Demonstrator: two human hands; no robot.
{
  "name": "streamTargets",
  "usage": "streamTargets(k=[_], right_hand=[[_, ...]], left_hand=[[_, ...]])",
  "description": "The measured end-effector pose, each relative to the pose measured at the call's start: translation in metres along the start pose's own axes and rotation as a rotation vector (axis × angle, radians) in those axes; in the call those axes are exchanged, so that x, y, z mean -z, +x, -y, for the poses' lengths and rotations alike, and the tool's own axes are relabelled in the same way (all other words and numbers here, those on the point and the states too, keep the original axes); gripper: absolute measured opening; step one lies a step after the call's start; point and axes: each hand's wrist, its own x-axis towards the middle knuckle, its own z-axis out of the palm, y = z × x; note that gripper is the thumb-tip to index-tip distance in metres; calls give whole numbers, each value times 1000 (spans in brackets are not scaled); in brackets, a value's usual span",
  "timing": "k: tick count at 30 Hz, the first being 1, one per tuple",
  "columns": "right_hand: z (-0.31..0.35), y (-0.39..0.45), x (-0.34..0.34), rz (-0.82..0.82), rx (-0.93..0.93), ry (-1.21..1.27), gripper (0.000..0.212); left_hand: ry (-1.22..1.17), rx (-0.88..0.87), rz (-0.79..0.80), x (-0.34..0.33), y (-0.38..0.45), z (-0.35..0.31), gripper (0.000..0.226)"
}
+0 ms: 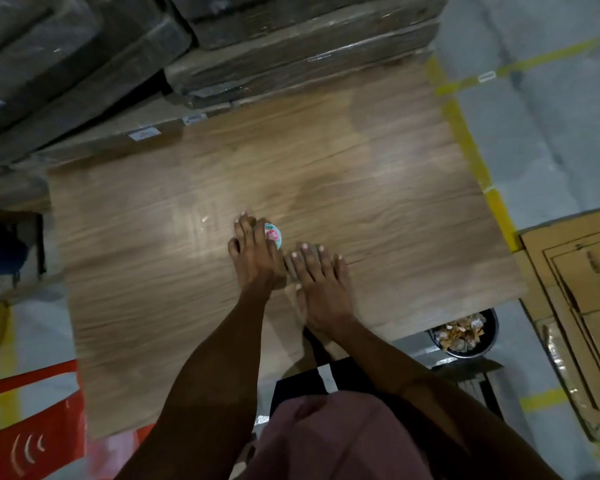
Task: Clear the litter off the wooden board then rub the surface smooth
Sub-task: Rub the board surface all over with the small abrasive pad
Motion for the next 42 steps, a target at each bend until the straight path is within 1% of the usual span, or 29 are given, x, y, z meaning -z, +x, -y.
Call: streamTargets(k=[2, 5, 7, 9, 10, 13, 15, 17, 20, 22, 24, 27, 29, 31, 33, 35, 37, 39, 42], right_hand=[[-15, 16, 5, 3, -18, -29, 73], [-36, 38, 16, -11, -124, -14, 71], [-38, 48, 20, -36, -185, 17, 70], [-30, 51, 19, -44, -211, 31, 70], [-23, 53, 18, -30, -187, 34, 70], [-8, 56, 12, 10, -12, 16, 72], [-9, 66, 15, 0, 31, -20, 73], [-15, 80, 21, -9, -31, -9, 71], [-22, 102, 28, -55, -208, 55, 70], [-17, 112, 31, -60, -252, 80, 69], [-11, 116, 30, -39, -172, 70, 70], [-12, 126, 32, 19, 49, 18, 70], [-21, 133, 36, 10, 111, -29, 68], [-31, 141, 39, -21, 57, -46, 67], [-37, 151, 44, -47, -87, -1, 67], [-34, 160, 46, -66, -207, 46, 67], [-24, 164, 46, -75, -270, 92, 69], [-14, 166, 44, -60, -239, 88, 69], [-8, 170, 41, -14, -36, 34, 68]], left_hand=[[4, 12, 25, 4, 10, -5, 59], [27, 44, 15, 4, 30, -8, 55], [39, 105, -9, 0, 41, -5, 53], [55, 144, -26, -6, 44, -1, 56], [57, 148, -24, -8, 43, -1, 57], [70, 160, -35, -9, 40, -4, 58], [77, 165, -51, -7, 40, -6, 58], [69, 171, -57, -6, 40, -6, 58], [39, 184, -64, -6, 40, -5, 59], [6, 194, -57, -6, 41, -5, 59], [-1, 199, -59, -5, 40, -6, 58], [-7, 204, -54, -3, 40, -8, 57], [-10, 210, -49, -2, 39, -10, 57], [-20, 216, -50, -2, 40, -10, 58], [-30, 225, -48, 0, 40, -9, 58], [-29, 232, -42, 1, 40, -10, 58], [-31, 238, -41, 3, 40, -11, 58], [-36, 241, -31, 5, 40, -13, 58], [-27, 254, -17, 5, 40, -15, 59]])
